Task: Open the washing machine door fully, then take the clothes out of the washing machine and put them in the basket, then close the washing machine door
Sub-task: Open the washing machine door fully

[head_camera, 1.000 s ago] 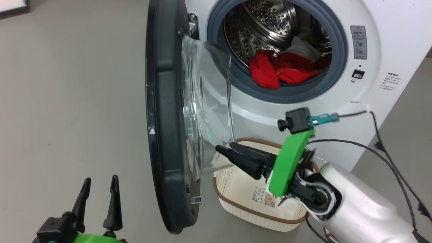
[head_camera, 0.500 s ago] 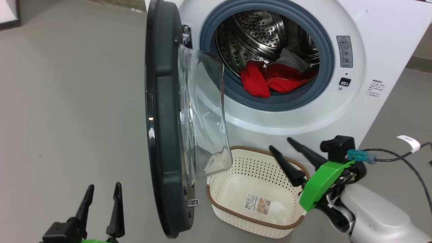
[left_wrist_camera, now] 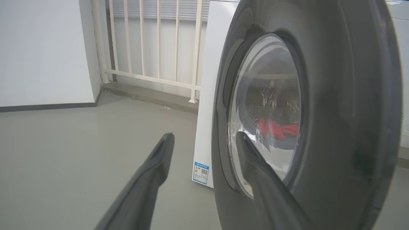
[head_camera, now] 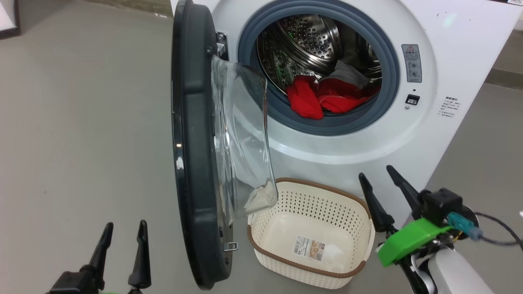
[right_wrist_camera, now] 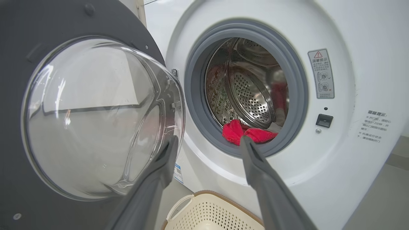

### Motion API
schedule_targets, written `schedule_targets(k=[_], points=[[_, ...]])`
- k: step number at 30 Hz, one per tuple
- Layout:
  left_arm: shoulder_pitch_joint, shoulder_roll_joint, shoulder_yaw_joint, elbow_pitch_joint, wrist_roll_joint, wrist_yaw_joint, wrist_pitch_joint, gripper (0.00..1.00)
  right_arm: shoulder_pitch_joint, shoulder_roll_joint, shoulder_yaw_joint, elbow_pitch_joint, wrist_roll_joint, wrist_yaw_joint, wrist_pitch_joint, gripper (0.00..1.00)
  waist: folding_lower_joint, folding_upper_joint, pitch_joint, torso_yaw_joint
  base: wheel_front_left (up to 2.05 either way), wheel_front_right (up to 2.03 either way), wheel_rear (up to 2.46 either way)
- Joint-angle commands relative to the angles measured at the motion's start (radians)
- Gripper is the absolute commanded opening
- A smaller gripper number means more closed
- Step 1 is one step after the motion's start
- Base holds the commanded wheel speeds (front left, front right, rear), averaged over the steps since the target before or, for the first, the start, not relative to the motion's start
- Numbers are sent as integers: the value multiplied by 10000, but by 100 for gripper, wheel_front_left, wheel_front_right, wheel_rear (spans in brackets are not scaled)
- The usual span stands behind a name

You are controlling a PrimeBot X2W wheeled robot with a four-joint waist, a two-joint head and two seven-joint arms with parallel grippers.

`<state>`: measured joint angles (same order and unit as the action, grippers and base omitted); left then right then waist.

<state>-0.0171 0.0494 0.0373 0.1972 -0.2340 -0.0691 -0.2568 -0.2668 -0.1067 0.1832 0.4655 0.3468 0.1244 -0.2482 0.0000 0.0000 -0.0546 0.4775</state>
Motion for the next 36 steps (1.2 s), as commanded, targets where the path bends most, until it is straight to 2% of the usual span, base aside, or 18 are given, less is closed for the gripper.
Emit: schedule_targets(k=[1, 5, 11, 36], points=[[-129, 138, 286, -348, 172, 71, -49, 100, 13, 115, -132, -536, -279, 63, -134, 100, 0, 0, 1, -5, 0, 0, 0], [17, 148, 322, -602, 382, 88, -49, 100, 917, 470, -766, -1590, -1216, 63, -134, 100, 0, 0, -27, -33, 0, 0, 0], [144, 210, 246, -745, 730, 188, -49, 100, 1605, 556, -823, -2239, -1427, 63, -135, 100, 0, 0, -40, -49, 0, 0, 0], [396, 81, 245, -1096, 518, 112, -49, 100, 1974, 564, -548, -2270, -1072, 63, -135, 100, 0, 0, -12, -45, 0, 0, 0]])
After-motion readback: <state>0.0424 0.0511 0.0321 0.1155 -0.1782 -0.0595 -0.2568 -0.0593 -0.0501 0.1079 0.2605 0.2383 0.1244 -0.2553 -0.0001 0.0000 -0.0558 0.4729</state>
